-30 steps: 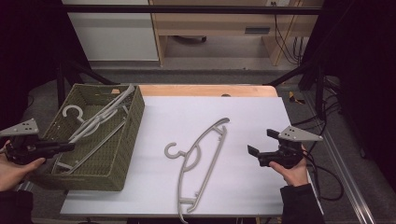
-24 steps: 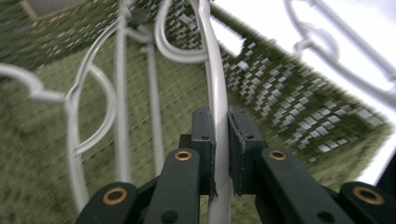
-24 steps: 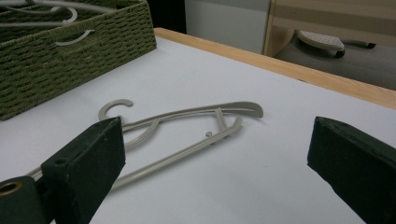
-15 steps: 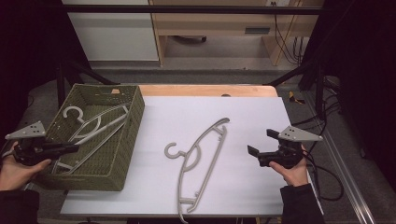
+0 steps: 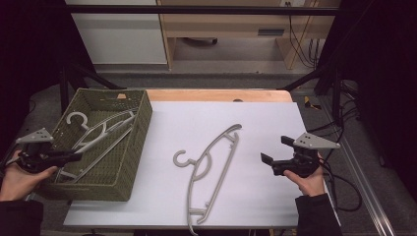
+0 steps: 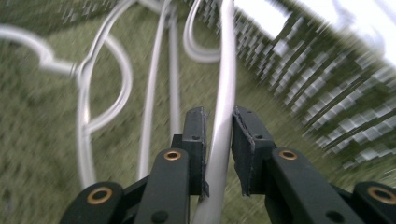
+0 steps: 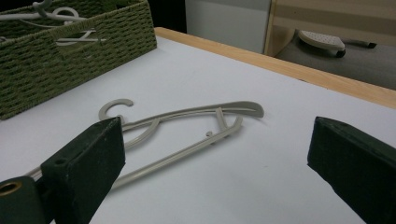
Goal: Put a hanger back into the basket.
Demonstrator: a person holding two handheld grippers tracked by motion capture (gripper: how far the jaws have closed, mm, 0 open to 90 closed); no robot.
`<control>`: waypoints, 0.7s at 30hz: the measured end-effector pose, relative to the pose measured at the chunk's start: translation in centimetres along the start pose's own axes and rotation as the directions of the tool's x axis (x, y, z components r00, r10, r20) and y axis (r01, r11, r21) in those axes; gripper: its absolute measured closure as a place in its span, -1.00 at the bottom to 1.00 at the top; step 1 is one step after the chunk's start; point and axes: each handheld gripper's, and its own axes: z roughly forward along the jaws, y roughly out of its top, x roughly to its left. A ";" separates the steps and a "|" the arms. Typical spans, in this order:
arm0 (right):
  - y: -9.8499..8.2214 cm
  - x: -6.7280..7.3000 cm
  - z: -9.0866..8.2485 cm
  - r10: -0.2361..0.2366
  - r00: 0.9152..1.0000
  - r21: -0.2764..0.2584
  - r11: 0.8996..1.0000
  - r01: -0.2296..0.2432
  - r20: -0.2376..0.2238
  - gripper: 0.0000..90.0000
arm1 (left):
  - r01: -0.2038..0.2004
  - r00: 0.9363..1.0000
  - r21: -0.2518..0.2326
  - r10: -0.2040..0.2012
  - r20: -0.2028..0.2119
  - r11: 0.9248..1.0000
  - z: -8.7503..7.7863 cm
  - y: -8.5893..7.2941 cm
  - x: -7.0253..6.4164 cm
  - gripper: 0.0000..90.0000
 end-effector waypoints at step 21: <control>0.0 0.0 0.1 0.000 1.000 0.006 1.000 0.000 0.002 -0.91 | -0.098 0.989 0.065 0.105 -0.107 0.993 2.0 1.7 -2.8 -0.09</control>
